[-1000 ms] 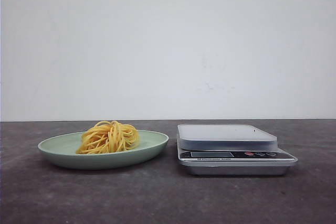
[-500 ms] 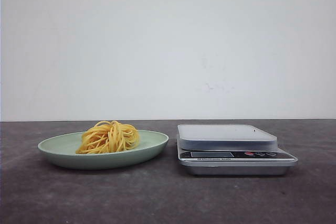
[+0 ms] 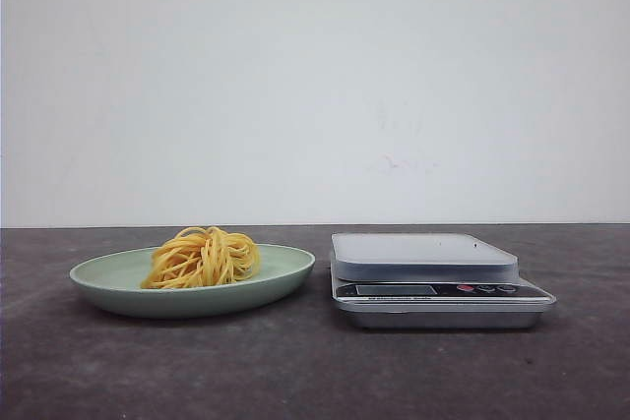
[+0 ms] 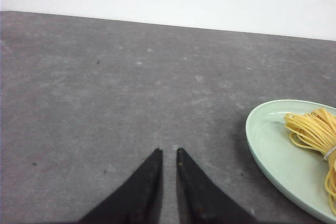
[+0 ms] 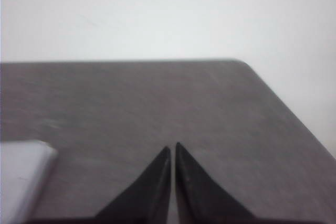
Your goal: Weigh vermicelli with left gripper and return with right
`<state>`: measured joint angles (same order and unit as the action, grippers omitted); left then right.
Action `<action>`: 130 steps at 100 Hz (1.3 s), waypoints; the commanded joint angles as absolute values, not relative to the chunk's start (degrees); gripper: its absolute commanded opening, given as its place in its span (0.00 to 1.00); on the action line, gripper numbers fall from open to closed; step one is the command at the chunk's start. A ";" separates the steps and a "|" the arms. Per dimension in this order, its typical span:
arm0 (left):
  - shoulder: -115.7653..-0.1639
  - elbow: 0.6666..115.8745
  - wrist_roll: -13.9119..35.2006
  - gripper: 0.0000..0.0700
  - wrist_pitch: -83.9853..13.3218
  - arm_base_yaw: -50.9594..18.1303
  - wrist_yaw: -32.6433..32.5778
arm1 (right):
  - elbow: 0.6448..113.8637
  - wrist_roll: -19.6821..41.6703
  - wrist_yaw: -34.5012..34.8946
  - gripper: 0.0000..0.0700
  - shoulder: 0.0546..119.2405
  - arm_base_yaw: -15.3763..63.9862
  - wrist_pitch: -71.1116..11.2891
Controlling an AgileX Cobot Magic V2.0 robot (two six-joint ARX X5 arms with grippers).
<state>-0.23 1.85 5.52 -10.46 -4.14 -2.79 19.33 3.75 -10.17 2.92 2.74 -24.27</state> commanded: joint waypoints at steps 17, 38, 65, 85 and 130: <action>-0.19 0.80 5.17 0.02 -10.72 -4.03 -2.55 | 9.82 8.38 -8.34 0.01 0.25 0.12 -14.70; -0.19 0.80 5.19 0.02 -10.74 -4.03 -2.57 | 4.78 8.38 -6.02 0.01 0.25 0.12 -10.52; -0.19 0.80 5.19 0.02 -10.72 -4.03 -2.57 | 0.69 8.36 -5.85 0.01 0.23 0.12 -10.20; -0.19 0.80 5.17 0.02 -10.72 -4.03 -2.57 | 0.69 6.83 -5.69 0.01 0.23 0.14 -10.17; -0.19 0.80 5.19 0.02 -10.72 -4.03 -2.57 | 0.71 5.39 -2.55 0.01 0.23 0.14 -8.86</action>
<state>-0.23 1.85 5.54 -10.46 -4.14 -2.79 0.95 5.80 -2.55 0.36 0.08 -9.61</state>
